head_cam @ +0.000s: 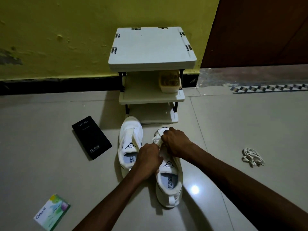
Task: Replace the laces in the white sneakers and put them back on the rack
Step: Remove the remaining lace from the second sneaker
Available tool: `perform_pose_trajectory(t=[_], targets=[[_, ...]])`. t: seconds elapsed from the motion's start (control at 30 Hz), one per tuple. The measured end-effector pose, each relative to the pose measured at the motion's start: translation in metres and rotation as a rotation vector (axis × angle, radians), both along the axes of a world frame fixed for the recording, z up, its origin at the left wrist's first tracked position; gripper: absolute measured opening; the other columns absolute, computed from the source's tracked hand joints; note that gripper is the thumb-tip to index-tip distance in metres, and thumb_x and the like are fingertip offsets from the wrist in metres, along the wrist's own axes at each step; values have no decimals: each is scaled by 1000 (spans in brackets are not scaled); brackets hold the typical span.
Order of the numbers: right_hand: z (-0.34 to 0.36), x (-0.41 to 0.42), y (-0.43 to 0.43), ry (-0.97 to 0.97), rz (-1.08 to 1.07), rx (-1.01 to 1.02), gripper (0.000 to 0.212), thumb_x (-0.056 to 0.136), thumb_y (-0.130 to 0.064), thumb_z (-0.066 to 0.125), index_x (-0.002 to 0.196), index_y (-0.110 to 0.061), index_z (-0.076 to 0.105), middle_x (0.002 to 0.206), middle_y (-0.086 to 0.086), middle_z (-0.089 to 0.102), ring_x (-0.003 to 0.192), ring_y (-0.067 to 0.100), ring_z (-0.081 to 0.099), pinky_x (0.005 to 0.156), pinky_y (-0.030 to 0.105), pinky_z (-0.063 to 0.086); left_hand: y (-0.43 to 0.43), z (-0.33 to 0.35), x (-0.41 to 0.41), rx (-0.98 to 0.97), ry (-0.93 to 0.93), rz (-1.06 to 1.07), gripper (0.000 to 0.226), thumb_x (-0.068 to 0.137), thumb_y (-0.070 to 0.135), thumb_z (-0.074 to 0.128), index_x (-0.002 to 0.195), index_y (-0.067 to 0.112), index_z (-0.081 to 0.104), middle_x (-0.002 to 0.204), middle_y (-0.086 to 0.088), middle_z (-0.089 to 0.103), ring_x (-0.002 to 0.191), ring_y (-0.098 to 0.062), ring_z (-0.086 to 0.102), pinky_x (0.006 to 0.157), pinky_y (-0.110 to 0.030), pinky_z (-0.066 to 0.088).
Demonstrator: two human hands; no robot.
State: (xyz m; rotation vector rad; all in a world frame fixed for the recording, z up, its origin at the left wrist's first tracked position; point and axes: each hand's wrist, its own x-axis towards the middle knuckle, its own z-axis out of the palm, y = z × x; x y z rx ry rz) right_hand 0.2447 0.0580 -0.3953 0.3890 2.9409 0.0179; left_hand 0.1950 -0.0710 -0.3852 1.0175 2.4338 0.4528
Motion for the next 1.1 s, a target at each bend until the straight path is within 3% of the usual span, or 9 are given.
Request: perform_pose_trajectory(t=[0.13,0.4,0.47,0.63,0.77,0.87,0.93,1.03,1.1], targets=[[-2,-1,4,-41,-42,-80,29,91,-17,59,119,-9,59,124,10,56,116,27,51,90,36,46,-1,-1,-1,30,-68,34,37,84,22,62,119,14,56,103,-13,68,95,-30,65,83,-41,54],[12,-10,20,-132,-61,-268,22,86,-11,65,104,2,67,111,14,65,103,28,62,82,29,48,-5,1,7,79,-65,172,15,87,20,60,94,9,53,76,-3,58,71,-20,52,65,-28,38],[14,-8,20,-173,-61,-250,17,85,-11,66,96,2,67,107,16,65,99,29,62,73,28,43,-6,0,9,101,-88,170,12,86,20,58,91,9,53,67,-1,59,62,-20,58,64,-29,45],[12,-6,26,-200,-141,-263,14,80,-11,67,71,-4,60,93,18,62,86,30,63,64,29,42,-7,2,10,111,-75,149,48,90,19,57,138,20,50,114,-4,68,86,-17,64,68,-13,37],[16,0,24,-65,-278,-210,13,84,-9,64,93,-1,66,101,17,65,88,30,64,70,29,46,-6,7,12,98,-113,134,52,91,18,54,142,24,48,120,-5,68,94,-20,68,78,-18,44],[18,11,35,220,-452,-163,7,81,-4,60,86,-9,62,90,12,65,85,32,66,65,27,42,-6,9,12,69,-94,124,52,92,17,53,143,22,45,122,-7,67,100,-21,67,72,-16,40],[17,19,43,331,-535,-293,8,84,-5,61,82,-12,57,79,8,66,76,30,67,63,29,48,-6,10,12,52,-70,92,50,90,17,55,140,20,49,118,-9,68,101,-24,66,78,-21,43],[11,30,46,348,-679,-710,22,87,-11,70,105,-11,57,89,15,71,78,30,72,75,42,59,-5,10,10,19,-48,50,42,88,19,55,130,16,54,114,-11,68,104,-28,63,87,-32,49],[1,33,45,230,-709,-670,33,86,-20,72,115,-10,56,103,14,69,91,30,70,83,40,57,-4,8,11,-19,-18,8,42,90,23,54,131,16,52,119,-13,64,110,-30,59,91,-36,47]])
